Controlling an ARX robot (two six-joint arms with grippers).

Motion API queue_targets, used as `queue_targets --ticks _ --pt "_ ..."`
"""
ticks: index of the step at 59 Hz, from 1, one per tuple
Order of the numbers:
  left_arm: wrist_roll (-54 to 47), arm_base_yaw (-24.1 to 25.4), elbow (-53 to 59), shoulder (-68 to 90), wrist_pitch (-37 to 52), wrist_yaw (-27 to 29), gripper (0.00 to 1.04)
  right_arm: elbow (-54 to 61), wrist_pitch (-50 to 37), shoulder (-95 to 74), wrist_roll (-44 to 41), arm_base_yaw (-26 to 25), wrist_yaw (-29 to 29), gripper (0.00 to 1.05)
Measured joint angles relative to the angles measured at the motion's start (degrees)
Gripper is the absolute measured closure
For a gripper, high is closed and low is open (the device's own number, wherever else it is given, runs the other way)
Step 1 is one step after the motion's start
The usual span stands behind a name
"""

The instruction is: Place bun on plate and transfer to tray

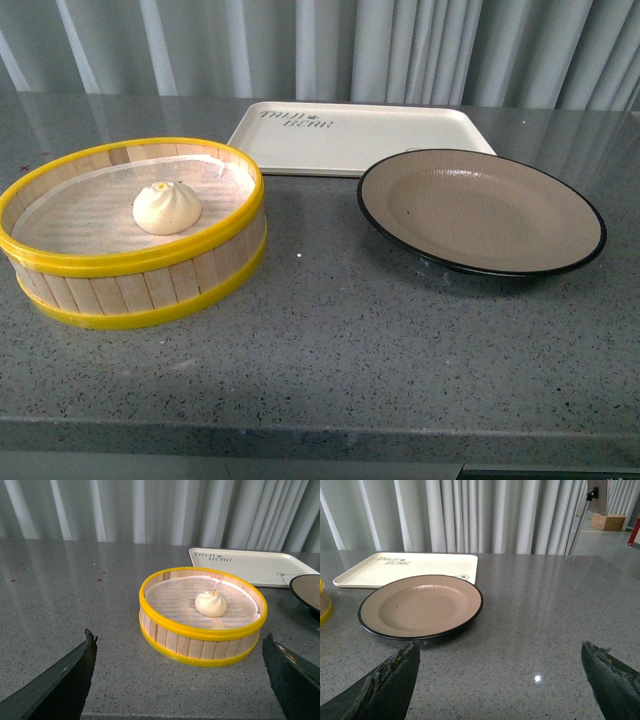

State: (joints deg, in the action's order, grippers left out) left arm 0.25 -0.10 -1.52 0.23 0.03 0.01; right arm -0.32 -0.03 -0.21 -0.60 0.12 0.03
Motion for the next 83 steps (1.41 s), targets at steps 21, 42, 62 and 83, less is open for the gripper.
queue_targets --ticks 21,42,62,83 --pt "0.0 0.0 0.0 0.0 0.0 0.0 0.07 0.0 0.0 0.0 0.0 0.0 0.0 0.08" --pt "4.4 -1.1 -1.5 2.4 -4.5 2.4 0.07 0.0 0.0 0.0 0.0 0.0 0.0 0.08" --pt "11.6 -8.2 -17.7 49.5 30.2 -5.3 0.07 0.0 0.0 0.0 0.0 0.0 0.0 0.08" --pt "1.6 -9.4 -42.4 78.4 23.5 -6.6 0.07 0.0 0.0 0.0 0.0 0.0 0.0 0.08"
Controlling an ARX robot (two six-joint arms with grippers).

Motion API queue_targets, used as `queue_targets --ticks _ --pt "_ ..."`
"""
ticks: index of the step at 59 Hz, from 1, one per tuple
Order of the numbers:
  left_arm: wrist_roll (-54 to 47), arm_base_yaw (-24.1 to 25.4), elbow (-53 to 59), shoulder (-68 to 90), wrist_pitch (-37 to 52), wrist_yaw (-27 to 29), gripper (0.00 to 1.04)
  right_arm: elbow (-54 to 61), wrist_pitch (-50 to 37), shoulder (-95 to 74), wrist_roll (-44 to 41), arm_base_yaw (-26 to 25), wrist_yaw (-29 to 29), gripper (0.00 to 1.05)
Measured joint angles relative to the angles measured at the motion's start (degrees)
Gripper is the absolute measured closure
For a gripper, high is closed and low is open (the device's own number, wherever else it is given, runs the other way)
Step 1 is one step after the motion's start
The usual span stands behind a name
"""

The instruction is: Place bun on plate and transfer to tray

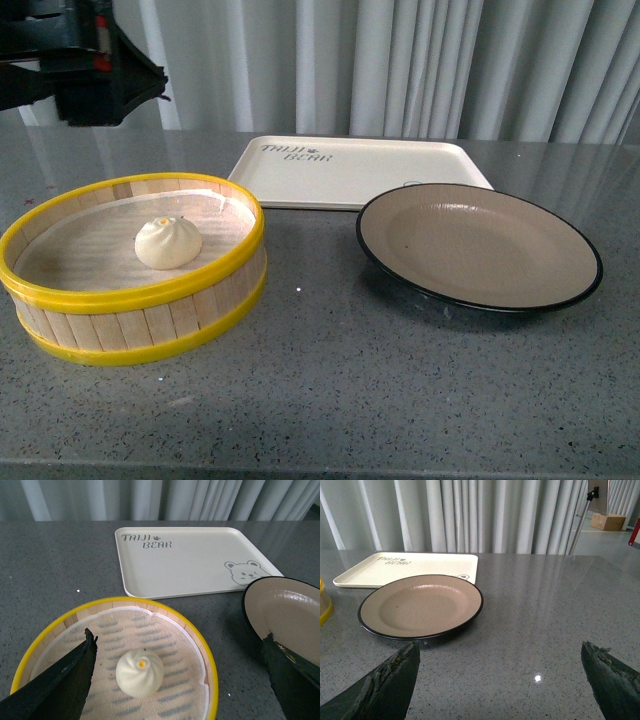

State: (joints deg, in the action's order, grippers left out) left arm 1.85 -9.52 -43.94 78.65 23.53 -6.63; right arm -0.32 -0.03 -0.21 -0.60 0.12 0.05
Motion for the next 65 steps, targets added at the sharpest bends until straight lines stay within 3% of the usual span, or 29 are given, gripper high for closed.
queue_targets --ticks 27,65 --pt "-9.2 -6.4 -10.5 14.7 -10.2 7.9 0.07 0.0 0.0 0.0 0.0 0.0 0.0 0.08" --pt "-7.9 -7.6 -19.9 23.1 -16.6 14.6 0.07 0.0 0.0 0.0 0.0 0.0 0.0 0.08"
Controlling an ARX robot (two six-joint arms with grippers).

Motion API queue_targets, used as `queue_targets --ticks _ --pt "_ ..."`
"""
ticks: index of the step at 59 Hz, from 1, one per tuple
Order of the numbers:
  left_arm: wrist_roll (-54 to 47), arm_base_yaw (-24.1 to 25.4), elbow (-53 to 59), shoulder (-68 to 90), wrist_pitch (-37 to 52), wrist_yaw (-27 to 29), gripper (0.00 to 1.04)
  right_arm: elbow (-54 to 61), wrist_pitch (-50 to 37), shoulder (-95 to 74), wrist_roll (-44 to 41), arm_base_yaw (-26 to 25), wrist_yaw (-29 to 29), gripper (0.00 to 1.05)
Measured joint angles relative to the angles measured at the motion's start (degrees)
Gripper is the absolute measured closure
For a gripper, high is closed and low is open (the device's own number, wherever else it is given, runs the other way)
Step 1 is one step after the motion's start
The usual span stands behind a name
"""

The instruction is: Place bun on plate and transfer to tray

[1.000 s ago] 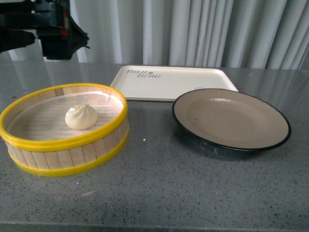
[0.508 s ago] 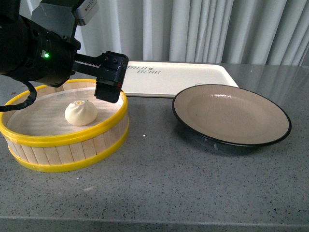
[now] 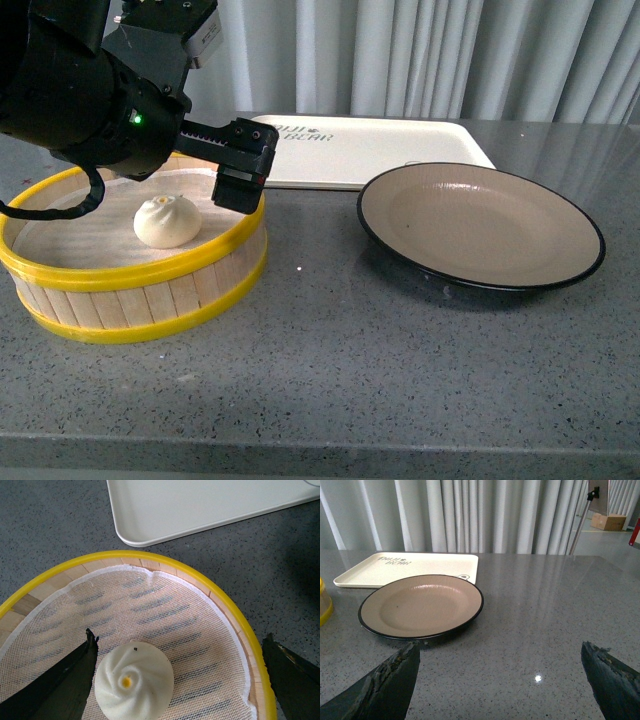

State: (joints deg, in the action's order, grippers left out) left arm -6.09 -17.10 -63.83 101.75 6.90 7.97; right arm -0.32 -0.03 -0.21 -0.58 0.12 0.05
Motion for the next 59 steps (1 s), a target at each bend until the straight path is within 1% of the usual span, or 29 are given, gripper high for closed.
queue_targets --ticks 35,59 --pt "2.4 3.6 -2.6 3.0 -1.5 2.0 0.07 0.0 0.0 0.0 0.0 0.0 0.0 0.08" --pt "5.3 3.8 -2.7 3.0 -4.9 0.5 0.07 0.0 0.0 0.0 0.0 0.0 0.0 0.08"
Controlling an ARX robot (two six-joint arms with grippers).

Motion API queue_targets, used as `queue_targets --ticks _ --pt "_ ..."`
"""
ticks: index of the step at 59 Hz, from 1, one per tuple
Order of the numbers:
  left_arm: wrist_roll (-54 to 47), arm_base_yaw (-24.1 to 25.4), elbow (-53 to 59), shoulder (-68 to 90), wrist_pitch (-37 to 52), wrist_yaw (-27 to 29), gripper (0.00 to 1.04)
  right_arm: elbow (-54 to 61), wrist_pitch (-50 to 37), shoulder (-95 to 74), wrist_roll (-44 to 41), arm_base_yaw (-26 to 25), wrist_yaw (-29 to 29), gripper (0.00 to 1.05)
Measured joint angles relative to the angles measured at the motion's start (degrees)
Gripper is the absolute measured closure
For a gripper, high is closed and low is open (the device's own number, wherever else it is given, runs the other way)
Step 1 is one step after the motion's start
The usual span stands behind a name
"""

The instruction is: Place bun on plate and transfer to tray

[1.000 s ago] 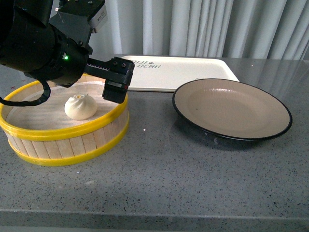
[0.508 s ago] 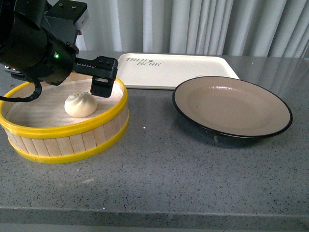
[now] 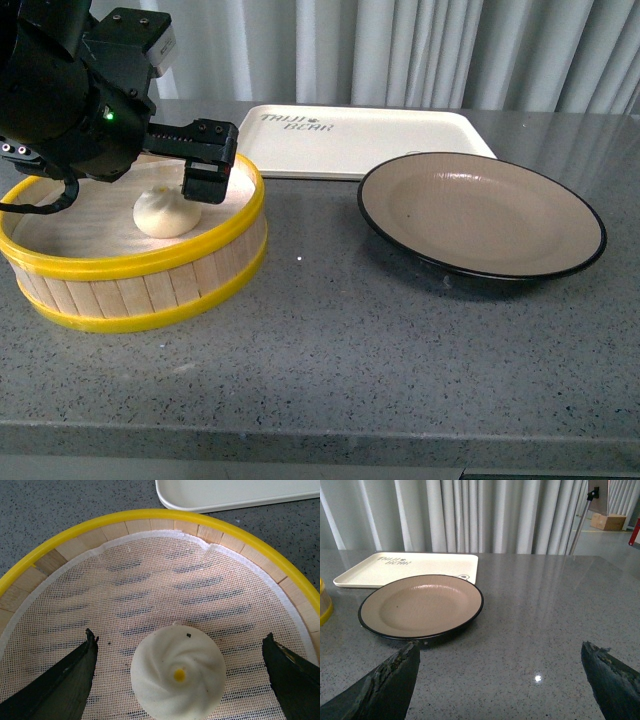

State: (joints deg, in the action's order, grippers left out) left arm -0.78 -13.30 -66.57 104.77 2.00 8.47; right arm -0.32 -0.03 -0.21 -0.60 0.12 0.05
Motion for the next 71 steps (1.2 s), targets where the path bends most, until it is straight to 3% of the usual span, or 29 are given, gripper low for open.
queue_targets --ticks 40,71 --pt "2.6 -0.4 -0.3 2.0 -0.2 1.0 0.08 0.0 0.0 0.0 0.0 0.0 0.0 0.08" --pt "3.5 -0.4 -0.3 2.1 -0.2 0.9 0.89 0.0 0.0 0.0 0.0 0.0 0.0 0.08"
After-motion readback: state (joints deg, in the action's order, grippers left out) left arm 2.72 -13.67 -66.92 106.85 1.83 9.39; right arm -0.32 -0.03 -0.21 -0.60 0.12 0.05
